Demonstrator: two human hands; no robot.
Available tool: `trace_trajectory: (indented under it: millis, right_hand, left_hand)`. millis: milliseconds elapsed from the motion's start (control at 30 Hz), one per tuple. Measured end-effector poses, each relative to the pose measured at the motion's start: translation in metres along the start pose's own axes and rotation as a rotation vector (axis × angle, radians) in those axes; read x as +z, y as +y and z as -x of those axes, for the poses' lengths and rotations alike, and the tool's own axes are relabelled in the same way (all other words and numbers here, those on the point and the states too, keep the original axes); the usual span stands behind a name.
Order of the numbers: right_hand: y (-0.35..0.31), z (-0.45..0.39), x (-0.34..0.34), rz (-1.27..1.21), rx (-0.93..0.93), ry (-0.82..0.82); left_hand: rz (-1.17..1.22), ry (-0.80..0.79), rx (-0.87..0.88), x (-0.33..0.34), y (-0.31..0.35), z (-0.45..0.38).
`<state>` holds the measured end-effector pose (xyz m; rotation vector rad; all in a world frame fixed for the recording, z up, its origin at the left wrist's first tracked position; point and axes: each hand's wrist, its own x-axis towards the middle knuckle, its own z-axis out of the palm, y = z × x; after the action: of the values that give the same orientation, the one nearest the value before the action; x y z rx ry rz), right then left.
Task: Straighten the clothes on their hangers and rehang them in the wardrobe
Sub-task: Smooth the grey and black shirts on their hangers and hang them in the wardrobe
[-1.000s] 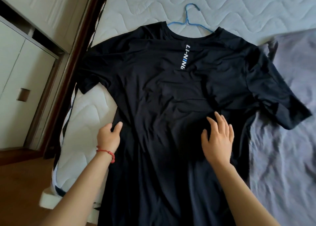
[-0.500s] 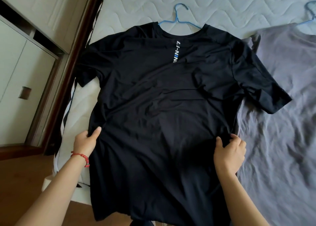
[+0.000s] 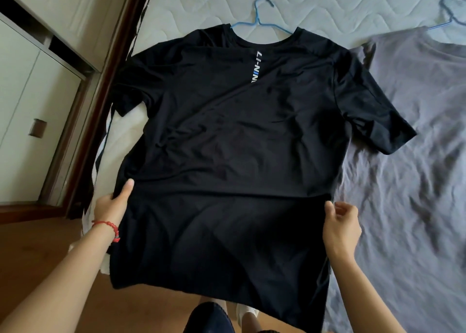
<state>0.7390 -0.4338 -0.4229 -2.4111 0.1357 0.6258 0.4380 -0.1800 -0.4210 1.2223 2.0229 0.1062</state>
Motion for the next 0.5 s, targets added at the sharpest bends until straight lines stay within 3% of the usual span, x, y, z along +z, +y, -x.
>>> trace_trajectory:
  millis: [133,367,433,500]
  right_hand:
    - [0.011,0.02,-0.003,0.084,0.042,-0.122]
    - [0.042,0.041,-0.013,0.088,0.167,-0.375]
    - [0.05,0.043,-0.02,0.007,0.239,-0.454]
    - [0.058,0.044,-0.029,0.019,0.23,-0.414]
  left_hand:
    - [0.031,-0.135,-0.052,-0.006,-0.028,0.015]
    - [-0.141,-0.333,-0.037,-0.02,-0.063,0.04]
    - [-0.178,-0.34,-0.022,-0.023,-0.071,0.043]
    - [-0.187,-0.272,-0.028,-0.028,-0.081,0.045]
